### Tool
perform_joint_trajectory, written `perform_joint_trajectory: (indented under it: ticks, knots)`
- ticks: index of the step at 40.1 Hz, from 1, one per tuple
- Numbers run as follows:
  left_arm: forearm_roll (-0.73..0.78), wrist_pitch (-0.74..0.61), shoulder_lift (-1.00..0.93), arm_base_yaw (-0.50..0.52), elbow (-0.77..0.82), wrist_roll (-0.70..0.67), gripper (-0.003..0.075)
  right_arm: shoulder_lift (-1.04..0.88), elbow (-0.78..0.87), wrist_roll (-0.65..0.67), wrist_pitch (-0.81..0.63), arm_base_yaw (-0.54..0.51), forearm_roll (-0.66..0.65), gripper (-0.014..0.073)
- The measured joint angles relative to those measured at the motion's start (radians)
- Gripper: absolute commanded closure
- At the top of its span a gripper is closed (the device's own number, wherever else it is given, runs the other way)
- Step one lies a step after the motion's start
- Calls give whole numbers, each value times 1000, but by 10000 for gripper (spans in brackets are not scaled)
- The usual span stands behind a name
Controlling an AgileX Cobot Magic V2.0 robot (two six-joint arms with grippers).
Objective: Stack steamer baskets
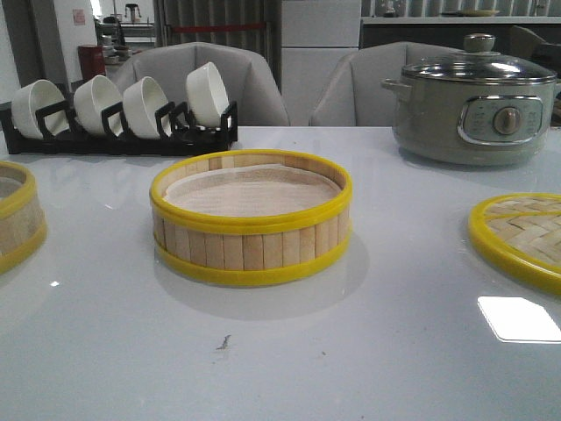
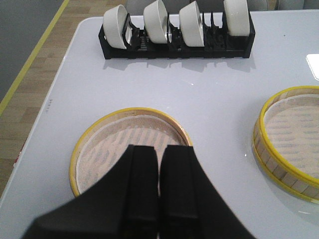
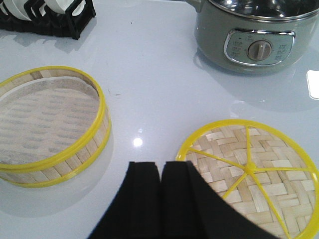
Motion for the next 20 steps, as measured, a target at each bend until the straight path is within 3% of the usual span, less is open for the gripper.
perform_joint_trajectory:
  ticks: [5, 10, 13, 18, 20]
  knots:
    - [-2, 0, 16, 0, 0, 0, 634, 0, 0, 0, 0, 0, -8, 538]
    - [-2, -2, 28, 0, 0, 0, 584, 0, 0, 0, 4, 0, -18, 363]
    - [-2, -7, 41, 0, 0, 0, 483, 0, 0, 0, 8, 0, -34, 255]
    - [7, -17, 83, 0, 0, 2, 289, 0, 0, 0, 10, 0, -42, 242]
    - [6, -27, 108, 0, 0, 2, 248, 0, 0, 0, 10, 0, -43, 242]
